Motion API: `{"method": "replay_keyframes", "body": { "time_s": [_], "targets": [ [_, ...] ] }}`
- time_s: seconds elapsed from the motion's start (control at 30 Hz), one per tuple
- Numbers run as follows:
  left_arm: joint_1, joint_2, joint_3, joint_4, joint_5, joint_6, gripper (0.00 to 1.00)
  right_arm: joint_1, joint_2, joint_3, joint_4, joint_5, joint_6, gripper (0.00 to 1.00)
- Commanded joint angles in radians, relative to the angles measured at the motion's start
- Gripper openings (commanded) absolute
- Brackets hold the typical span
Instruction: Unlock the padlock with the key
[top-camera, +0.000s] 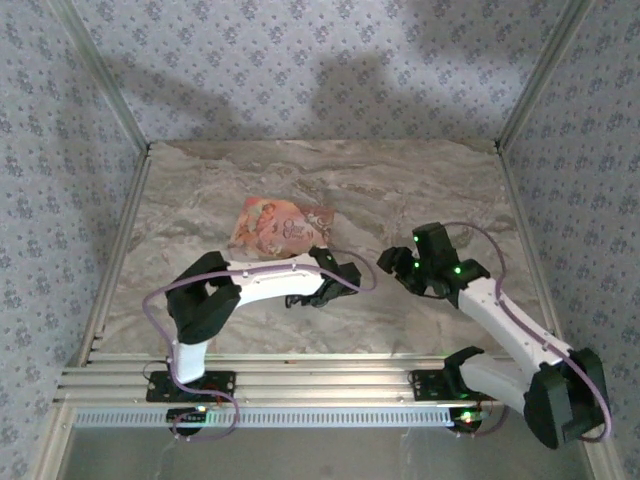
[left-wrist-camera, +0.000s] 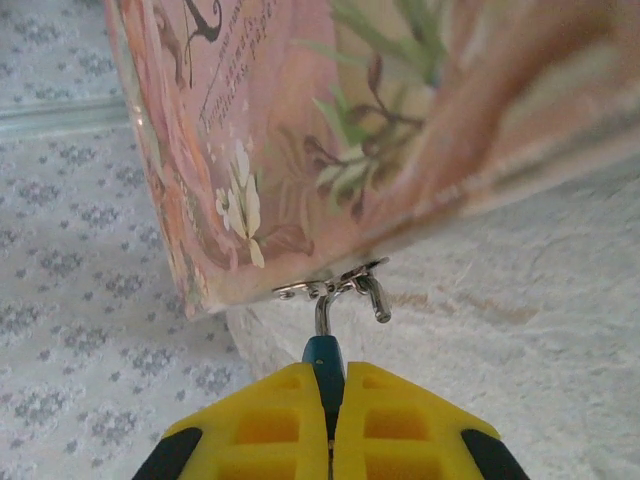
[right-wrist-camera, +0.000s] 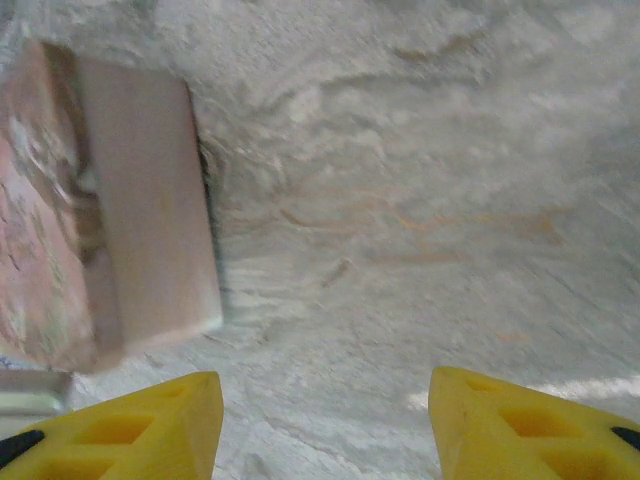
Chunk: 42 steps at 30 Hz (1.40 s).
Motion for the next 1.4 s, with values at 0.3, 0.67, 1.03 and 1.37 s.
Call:
{"method": "replay_keyframes", "body": {
  "time_s": [0.3,0.67,1.03,1.37],
  "targets": [
    [0.047,-0.008,-0.070,-0.106,-0.040,-0.177,0.00,0.101,0.528,0.518,0.104,-0.020,-0.365,0.58],
    [0.122,0.159,0.000,-0.375,-0.179,-0.582,0.00,0.176,0.962,0.910,0.068,-0.200,-0.482,0.58],
    [0.175,-0.050,-0.168,0.010,-0.127,-0.341,0.00,0.184,0.991,0.864,0.079,-0.271,-0.525,0.53],
    [0.113,-0.095,-0.237,0.280,-0.117,-0.037,0.00,0.180,0.854,0.588,0.193,-0.322,-0.515,0.44]
  ]
}}
